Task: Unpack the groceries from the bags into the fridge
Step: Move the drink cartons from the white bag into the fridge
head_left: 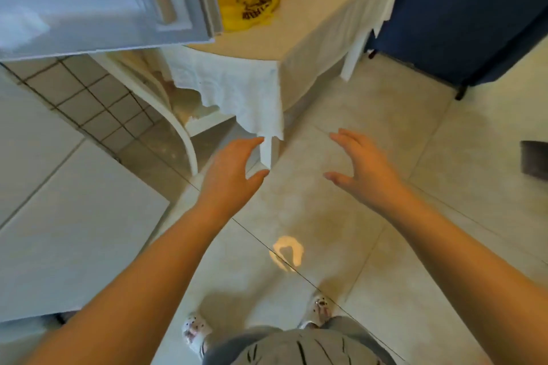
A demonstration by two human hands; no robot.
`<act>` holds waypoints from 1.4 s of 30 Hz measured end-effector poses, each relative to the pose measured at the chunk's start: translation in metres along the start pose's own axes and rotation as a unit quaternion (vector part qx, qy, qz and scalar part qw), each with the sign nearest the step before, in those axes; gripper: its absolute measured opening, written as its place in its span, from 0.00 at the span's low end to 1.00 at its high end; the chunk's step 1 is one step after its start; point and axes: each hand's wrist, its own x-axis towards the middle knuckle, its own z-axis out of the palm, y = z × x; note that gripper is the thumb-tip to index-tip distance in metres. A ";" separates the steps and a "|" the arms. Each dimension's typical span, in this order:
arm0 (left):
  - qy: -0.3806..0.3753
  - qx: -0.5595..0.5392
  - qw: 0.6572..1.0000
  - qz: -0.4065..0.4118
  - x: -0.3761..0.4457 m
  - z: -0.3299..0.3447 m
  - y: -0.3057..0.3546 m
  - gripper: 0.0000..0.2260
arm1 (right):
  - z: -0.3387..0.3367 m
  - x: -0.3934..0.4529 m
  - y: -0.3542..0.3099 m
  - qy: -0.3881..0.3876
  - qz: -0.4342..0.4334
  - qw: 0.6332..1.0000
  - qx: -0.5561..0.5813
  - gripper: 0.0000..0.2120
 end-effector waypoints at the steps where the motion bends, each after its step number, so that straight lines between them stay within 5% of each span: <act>1: -0.001 -0.001 1.000 0.005 0.010 0.012 0.015 0.26 | -0.010 -0.003 0.021 -0.001 0.009 1.000 -0.006 0.34; 12: -0.031 0.004 0.999 0.024 0.129 0.082 0.101 0.25 | -0.074 0.057 0.145 0.000 0.028 0.999 0.027 0.34; 31: -0.018 0.030 0.998 0.060 0.519 0.125 0.119 0.26 | -0.185 0.382 0.268 0.004 0.031 0.999 0.015 0.32; 42: 0.063 0.044 0.993 -0.086 0.711 0.165 0.139 0.27 | -0.252 0.621 0.369 -0.038 -0.095 0.993 0.058 0.32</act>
